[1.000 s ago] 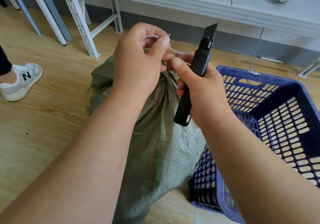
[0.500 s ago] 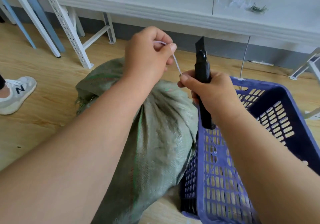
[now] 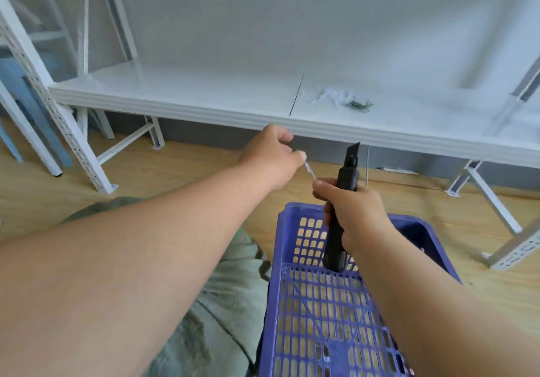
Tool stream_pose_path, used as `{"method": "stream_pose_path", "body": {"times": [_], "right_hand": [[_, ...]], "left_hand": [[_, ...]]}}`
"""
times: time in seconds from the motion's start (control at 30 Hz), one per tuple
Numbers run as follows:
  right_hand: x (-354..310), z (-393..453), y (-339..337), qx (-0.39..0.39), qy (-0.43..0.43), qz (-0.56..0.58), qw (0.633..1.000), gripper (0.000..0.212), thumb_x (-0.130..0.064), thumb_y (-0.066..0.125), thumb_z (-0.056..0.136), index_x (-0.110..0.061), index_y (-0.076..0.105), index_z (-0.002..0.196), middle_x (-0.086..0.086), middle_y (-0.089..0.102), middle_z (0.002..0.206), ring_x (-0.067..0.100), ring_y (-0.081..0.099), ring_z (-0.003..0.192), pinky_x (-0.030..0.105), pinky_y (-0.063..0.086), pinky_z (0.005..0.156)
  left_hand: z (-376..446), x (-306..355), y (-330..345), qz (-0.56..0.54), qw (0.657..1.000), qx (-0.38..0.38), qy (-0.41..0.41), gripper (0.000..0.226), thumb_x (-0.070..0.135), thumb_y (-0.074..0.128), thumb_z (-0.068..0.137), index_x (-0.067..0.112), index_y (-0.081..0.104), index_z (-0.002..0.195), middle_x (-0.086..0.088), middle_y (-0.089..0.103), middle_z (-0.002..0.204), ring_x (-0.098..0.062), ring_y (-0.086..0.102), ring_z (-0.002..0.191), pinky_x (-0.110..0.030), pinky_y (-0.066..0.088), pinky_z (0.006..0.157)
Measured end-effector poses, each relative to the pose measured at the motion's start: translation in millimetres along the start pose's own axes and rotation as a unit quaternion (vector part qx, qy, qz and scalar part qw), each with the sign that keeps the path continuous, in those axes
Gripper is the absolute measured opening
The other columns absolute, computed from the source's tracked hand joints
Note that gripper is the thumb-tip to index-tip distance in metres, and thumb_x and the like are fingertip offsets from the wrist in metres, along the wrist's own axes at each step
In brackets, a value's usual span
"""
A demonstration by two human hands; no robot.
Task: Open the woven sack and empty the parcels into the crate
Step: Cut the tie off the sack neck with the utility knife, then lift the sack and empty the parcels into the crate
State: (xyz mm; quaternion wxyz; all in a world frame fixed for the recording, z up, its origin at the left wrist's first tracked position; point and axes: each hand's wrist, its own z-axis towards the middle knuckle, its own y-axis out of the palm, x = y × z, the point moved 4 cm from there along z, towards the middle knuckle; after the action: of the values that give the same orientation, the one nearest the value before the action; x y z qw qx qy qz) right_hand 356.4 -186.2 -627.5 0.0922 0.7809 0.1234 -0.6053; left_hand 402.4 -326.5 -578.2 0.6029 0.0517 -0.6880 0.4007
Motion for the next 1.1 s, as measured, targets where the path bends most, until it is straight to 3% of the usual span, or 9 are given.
{"method": "stream_pose_path", "body": {"times": [0.13,0.37,0.53,0.6,0.7,0.77,0.9,1.0,1.1], "right_hand": [[-20,38,5,0.027,0.001,0.008,1.0,0.007,-0.013,0.071,0.084,-0.013,0.065,0.082,0.006,0.061,0.07,0.014,0.049,0.052,0.029,0.047,0.055],[-109,127,13,0.059,-0.052,0.095,0.992,0.014,-0.019,0.072,0.081,-0.016,0.059,0.084,0.002,0.057,0.066,0.013,0.047,0.043,0.027,0.045,0.055],[-55,130,27,0.021,-0.006,-0.001,1.0,0.014,-0.027,0.069,0.085,-0.016,0.06,0.089,0.009,0.073,0.088,0.015,0.05,0.05,0.031,0.049,0.061],[-31,120,38,-0.002,0.025,-0.007,1.0,0.028,-0.037,0.06,0.091,-0.009,0.059,0.087,0.009,0.072,0.083,0.016,0.048,0.051,0.03,0.046,0.058],[-5,97,53,-0.073,0.135,0.091,0.984,0.044,-0.046,0.04,0.099,-0.006,0.05,0.086,0.01,0.059,0.07,0.019,0.046,0.054,0.027,0.042,0.054],[3,81,64,-0.11,0.178,0.174,0.962,0.039,-0.038,0.034,0.103,-0.006,0.048,0.087,0.01,0.052,0.069,0.021,0.044,0.056,0.028,0.039,0.055],[1,58,73,-0.135,0.163,0.209,0.955,0.031,-0.029,0.046,0.102,-0.006,0.051,0.081,0.006,0.049,0.071,0.019,0.047,0.062,0.032,0.043,0.061],[-5,41,75,-0.145,0.124,0.203,0.96,0.027,-0.031,0.053,0.099,-0.008,0.054,0.085,0.004,0.054,0.072,0.019,0.051,0.063,0.031,0.049,0.068],[-1,13,81,-0.197,0.102,0.137,0.965,0.038,-0.046,0.044,0.099,-0.013,0.06,0.091,0.0,0.069,0.079,0.019,0.063,0.072,0.037,0.053,0.079]], "left_hand": [[17,11,13,-0.019,0.999,-0.026,0.0,0.043,0.024,0.065,0.088,0.024,0.05,0.128,0.004,0.062,0.12,-0.019,0.061,0.106,-0.04,0.053,0.093],[39,33,3,-0.017,0.999,0.025,0.01,0.043,0.025,0.063,0.09,0.025,0.049,0.131,0.008,0.06,0.122,-0.016,0.059,0.108,-0.035,0.052,0.092],[22,20,0,0.035,0.999,0.023,0.015,0.038,0.026,0.06,0.092,0.027,0.051,0.128,0.011,0.06,0.119,-0.01,0.057,0.102,-0.018,0.041,0.072],[13,9,-3,0.039,0.999,0.023,0.004,0.036,0.025,0.061,0.092,0.026,0.053,0.126,0.01,0.06,0.118,-0.011,0.058,0.1,-0.015,0.043,0.064],[-2,-12,-8,-0.003,0.999,0.029,-0.045,0.034,0.023,0.063,0.091,0.021,0.056,0.123,0.005,0.062,0.117,-0.016,0.061,0.103,-0.03,0.054,0.086],[-15,-26,-7,-0.012,0.997,0.009,-0.074,0.037,0.028,0.065,0.089,0.021,0.055,0.123,0.003,0.062,0.117,-0.018,0.062,0.104,-0.04,0.053,0.093],[-44,-43,8,-0.022,0.988,-0.089,-0.124,0.039,0.031,0.065,0.09,0.025,0.049,0.125,0.0,0.066,0.106,-0.017,0.068,0.091,-0.035,0.059,0.075],[-56,-46,6,-0.118,0.983,-0.049,-0.132,0.026,0.014,0.058,0.095,0.009,0.06,0.12,-0.009,0.07,0.097,-0.022,0.07,0.081,-0.032,0.059,0.068],[-72,-40,-9,-0.229,0.964,0.009,-0.133,0.026,0.011,0.058,0.095,0.007,0.062,0.12,-0.012,0.071,0.102,-0.024,0.071,0.085,-0.028,0.06,0.064]]}}
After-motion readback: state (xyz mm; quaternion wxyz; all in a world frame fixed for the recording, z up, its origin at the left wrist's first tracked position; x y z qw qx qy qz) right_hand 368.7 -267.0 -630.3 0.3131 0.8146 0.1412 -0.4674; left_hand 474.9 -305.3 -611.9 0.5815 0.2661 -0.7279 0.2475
